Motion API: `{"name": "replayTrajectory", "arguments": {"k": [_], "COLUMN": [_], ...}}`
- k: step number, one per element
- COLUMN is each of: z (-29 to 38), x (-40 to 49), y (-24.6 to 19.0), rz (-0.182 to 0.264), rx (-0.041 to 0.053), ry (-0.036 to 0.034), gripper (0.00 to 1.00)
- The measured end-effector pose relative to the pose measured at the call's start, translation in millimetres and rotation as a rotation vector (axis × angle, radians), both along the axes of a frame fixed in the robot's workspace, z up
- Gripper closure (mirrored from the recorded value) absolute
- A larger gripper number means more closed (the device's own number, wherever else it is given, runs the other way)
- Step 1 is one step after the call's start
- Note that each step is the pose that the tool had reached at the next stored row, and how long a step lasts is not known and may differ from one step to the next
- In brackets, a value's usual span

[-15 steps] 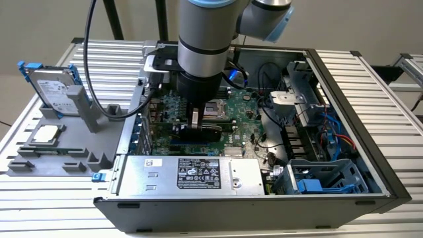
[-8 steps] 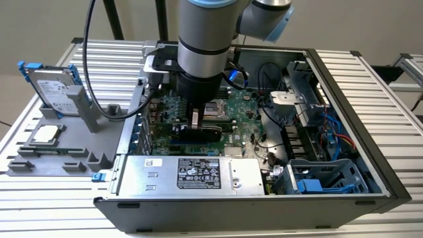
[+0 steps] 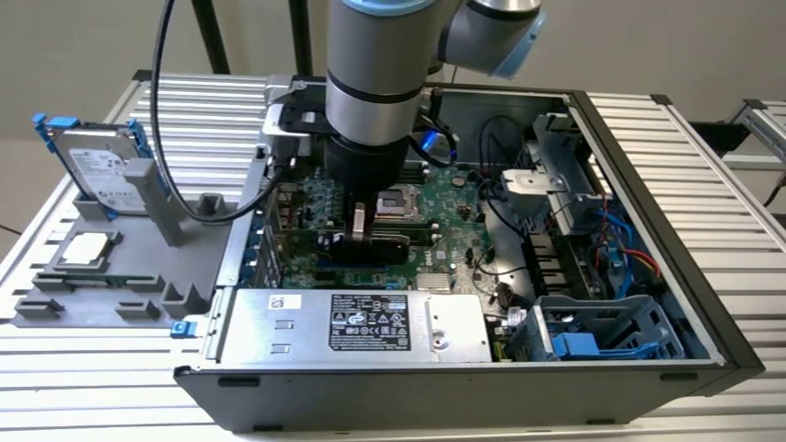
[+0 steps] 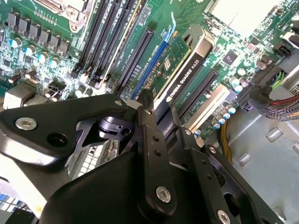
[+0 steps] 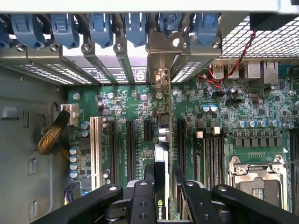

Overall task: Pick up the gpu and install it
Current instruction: 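Insert the gpu into the slot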

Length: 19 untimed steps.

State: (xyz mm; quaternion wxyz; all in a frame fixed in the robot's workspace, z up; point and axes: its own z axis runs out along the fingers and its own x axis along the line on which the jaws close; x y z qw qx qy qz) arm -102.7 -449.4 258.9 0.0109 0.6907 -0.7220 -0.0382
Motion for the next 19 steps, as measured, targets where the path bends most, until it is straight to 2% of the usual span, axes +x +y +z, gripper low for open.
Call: {"name": "replayTrajectory", "arguments": {"k": [14, 19], "z": [-5.3, -5.4], "x": [-0.2, -0.1], "y": [0.1, 1.6], "rz": [0.000, 0.000], "rx": [-0.0002, -0.0053], "ry": [0.0002, 0.0043], "gripper": [1.00, 1.00]}}
